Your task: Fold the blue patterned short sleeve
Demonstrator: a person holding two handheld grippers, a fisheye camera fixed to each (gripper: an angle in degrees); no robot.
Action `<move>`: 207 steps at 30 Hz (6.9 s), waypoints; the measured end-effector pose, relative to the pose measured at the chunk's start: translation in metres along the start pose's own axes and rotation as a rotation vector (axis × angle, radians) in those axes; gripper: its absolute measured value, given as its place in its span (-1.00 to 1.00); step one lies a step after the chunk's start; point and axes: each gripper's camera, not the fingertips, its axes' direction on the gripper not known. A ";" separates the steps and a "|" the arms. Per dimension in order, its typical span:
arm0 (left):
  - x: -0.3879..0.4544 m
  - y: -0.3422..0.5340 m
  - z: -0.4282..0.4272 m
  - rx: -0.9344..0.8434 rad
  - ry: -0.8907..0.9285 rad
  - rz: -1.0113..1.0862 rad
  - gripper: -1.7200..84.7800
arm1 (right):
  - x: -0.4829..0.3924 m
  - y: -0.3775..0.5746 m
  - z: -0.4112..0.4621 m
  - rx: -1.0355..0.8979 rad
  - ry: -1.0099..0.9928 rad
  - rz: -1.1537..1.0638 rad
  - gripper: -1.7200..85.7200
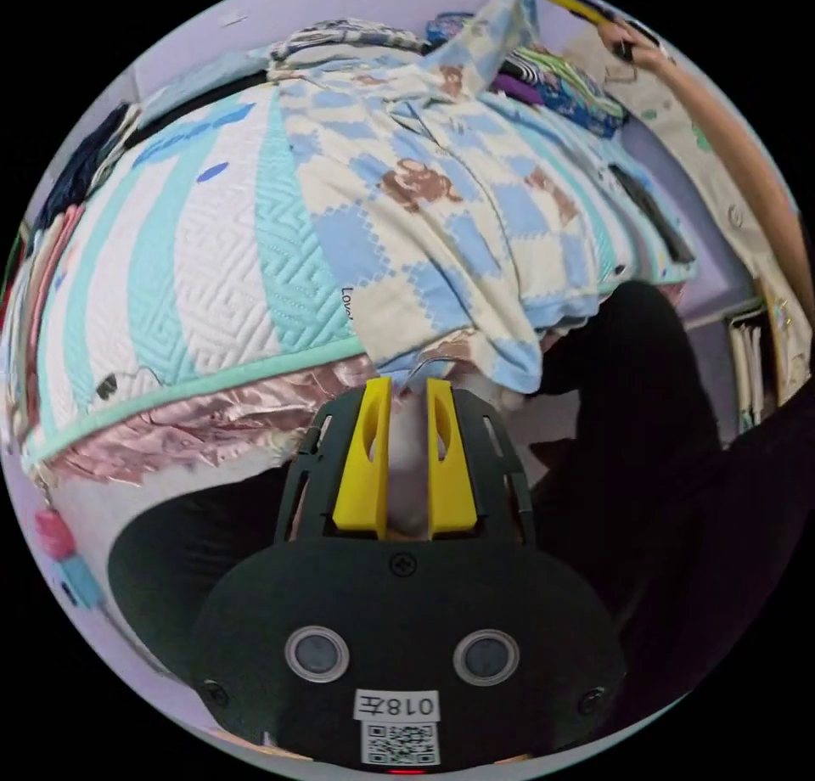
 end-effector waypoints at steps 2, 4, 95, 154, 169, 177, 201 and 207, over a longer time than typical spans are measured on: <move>0.007 -0.006 0.014 -0.024 -0.017 0.036 -0.81 | -0.018 -0.001 0.013 -0.058 -0.001 -0.059 -0.95; 0.017 -0.007 0.026 -0.045 -0.019 0.063 -0.90 | -0.035 -0.003 0.022 -0.093 -0.022 -0.112 -0.94; -0.050 0.035 0.234 -0.094 0.520 0.200 -0.69 | 0.182 0.255 0.185 -0.611 -0.229 0.261 -0.71; -0.492 -0.330 0.379 0.463 1.290 -0.457 -0.74 | 0.340 -0.107 0.133 0.102 -0.543 0.738 -0.73; -0.525 -0.382 0.426 0.619 1.346 -0.460 -0.83 | 0.285 -0.138 0.118 0.325 -0.583 0.916 -0.72; -0.455 -0.396 0.362 0.497 0.936 0.204 -0.86 | 0.186 -0.173 0.064 0.136 -0.365 0.371 -0.80; -0.529 -0.537 0.452 0.395 1.137 -0.200 -0.85 | 0.196 -0.234 0.134 -0.072 -0.300 0.508 -0.84; -0.508 -0.478 0.378 0.574 0.563 -0.129 -0.73 | 0.131 -0.206 0.122 -0.110 0.058 0.255 -0.67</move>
